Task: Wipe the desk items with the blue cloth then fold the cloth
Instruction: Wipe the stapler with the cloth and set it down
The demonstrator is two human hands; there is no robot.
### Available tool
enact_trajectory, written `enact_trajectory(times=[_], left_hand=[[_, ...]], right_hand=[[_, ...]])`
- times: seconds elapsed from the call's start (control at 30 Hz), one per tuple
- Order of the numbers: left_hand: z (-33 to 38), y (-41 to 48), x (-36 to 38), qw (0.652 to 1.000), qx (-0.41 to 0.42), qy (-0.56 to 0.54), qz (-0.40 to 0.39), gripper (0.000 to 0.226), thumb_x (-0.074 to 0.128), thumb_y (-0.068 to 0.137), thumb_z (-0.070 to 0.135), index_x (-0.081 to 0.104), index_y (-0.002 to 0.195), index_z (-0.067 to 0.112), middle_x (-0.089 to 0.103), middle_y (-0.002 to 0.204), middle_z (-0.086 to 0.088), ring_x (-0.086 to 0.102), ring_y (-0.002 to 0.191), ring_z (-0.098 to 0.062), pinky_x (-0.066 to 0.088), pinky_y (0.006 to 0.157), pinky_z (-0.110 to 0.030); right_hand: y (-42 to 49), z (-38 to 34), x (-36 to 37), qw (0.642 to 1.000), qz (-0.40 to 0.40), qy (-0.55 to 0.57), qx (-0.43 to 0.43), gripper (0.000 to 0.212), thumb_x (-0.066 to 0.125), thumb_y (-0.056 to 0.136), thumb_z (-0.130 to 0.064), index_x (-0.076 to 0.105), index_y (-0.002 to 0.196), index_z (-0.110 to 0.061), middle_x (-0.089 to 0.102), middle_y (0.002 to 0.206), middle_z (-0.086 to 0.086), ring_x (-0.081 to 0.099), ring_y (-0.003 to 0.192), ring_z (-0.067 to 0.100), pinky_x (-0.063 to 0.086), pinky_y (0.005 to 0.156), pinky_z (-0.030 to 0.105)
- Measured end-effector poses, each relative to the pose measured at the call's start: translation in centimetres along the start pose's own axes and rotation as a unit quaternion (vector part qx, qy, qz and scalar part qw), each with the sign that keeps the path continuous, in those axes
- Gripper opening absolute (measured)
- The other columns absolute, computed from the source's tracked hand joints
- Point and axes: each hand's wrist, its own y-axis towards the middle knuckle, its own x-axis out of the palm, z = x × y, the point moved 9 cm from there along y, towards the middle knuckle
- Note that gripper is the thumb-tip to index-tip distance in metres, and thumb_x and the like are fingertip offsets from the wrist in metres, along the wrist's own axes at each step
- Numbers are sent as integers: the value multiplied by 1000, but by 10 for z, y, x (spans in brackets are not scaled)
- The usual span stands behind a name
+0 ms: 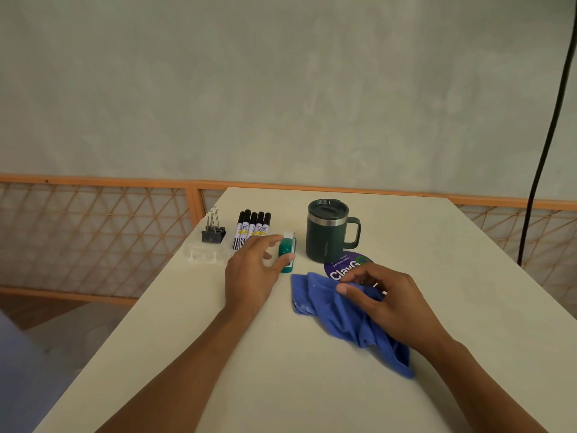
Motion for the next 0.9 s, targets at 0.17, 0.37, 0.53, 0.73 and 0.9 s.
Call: enact_trajectory(times=[0.17, 0.37, 0.53, 0.73, 0.9], left_hand=[[76, -59, 24, 980, 158, -46, -108, 48, 64, 91, 81, 77, 108, 37, 67, 99, 20, 63, 92, -5, 53, 80, -24], [69, -59, 30, 970, 161, -90, -160, 29, 74, 95, 61, 80, 110, 37, 70, 92, 17, 67, 84, -11, 55, 75, -24], [68, -64, 33, 962, 175, -68, -198, 23, 76, 94, 55, 80, 101, 34, 70, 90, 19, 64, 80, -8, 52, 71, -23], [65, -49, 11, 975, 135, -119, -132, 7, 75, 97, 28, 68, 95, 27, 69, 92, 15, 69, 87, -15, 54, 71, -22], [51, -40, -4, 981, 80, -149, -92, 11, 71, 99, 18, 65, 95, 25, 71, 93, 15, 71, 90, -12, 59, 75, -26]], right_hand=[[0, 6, -9, 996, 29, 77, 40, 14, 83, 89, -39, 78, 101, -32, 79, 99, -12, 74, 97, 11, 60, 84, 30], [-5, 11, -8, 993, 22, 94, 65, 18, 82, 87, -42, 78, 101, -30, 79, 101, -13, 74, 99, 9, 62, 85, 30], [-5, 13, 1, 988, 13, 130, 82, 26, 84, 85, -38, 78, 107, -25, 79, 104, -10, 74, 104, 9, 62, 91, 31], [-3, 4, -2, 981, -1, 175, 80, 29, 85, 88, -16, 77, 114, -27, 79, 108, -8, 75, 103, 13, 61, 93, 30], [-2, 7, -6, 994, -25, 80, 68, 36, 77, 94, -6, 76, 114, -36, 77, 108, -15, 72, 96, 13, 60, 87, 29]])
